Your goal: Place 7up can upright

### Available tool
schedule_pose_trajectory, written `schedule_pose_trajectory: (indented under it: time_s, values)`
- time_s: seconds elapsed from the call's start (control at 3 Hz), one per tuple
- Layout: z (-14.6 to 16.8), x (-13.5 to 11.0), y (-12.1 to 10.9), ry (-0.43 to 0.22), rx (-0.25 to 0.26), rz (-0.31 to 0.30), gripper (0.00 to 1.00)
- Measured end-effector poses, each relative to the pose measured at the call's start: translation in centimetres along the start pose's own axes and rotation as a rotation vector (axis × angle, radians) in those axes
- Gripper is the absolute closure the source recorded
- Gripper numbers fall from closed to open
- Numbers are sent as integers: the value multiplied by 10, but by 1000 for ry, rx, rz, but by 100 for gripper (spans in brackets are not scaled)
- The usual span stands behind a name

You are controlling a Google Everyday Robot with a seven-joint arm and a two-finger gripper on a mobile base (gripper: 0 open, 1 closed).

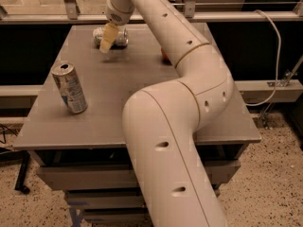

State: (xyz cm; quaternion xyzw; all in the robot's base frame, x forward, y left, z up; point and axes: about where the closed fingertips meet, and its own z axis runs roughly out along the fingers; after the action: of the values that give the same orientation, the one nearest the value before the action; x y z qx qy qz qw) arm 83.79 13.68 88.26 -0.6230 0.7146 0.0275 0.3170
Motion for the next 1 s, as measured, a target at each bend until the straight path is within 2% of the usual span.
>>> schedule_pose_trajectory:
  time_s: [0.33,0.67,1.0]
  values:
    - [11,-1,8,28,-36,-7,0]
    - [21,-3,20,43,-85,-21,18]
    - [29,-2,30,47,-127,-27,41]
